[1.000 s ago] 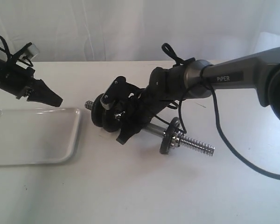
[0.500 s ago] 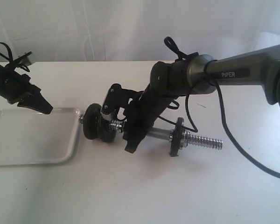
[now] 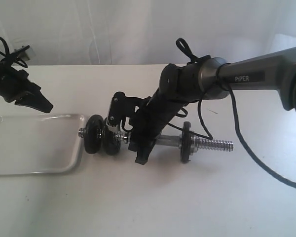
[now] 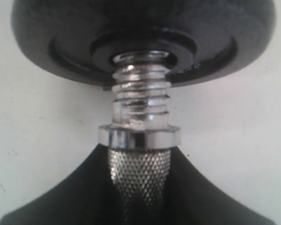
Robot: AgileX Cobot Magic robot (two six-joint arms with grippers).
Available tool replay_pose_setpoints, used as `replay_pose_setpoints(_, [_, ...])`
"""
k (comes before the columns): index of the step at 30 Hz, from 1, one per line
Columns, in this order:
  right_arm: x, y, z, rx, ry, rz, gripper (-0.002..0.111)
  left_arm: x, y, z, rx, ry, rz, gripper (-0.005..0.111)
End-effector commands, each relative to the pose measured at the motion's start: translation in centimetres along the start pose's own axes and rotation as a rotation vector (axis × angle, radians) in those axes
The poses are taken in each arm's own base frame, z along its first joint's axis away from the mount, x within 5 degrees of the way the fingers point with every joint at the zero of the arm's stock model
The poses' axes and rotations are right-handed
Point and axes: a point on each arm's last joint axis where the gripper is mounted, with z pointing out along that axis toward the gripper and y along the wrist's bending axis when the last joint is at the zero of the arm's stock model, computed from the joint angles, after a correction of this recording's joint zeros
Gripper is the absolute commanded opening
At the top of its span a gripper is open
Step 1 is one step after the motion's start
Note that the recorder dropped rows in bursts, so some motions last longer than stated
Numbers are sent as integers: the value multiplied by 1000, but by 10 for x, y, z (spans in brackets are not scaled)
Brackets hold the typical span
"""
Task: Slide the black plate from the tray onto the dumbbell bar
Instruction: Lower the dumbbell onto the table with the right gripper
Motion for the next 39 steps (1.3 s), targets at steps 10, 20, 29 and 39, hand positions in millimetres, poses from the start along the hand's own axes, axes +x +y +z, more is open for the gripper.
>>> replay_pose_setpoints(10, [-49,-16,-58,191,-185,-26,0,-2,-4,-5,12,-9,-7,0])
replay_pose_setpoints(20, [-70,-10,-62,215,-232,-64,0,-1,-5,-4,29,-1,-10,0])
replay_pose_setpoints(29, [-70,-8,-55,205,-224,-62,0,-1,-5,-4,28,-1,-10,0])
replay_pose_setpoints(39, [-70,-8,-55,202,-226,-28,74,-1,-5,-4,28,-1,-10,0])
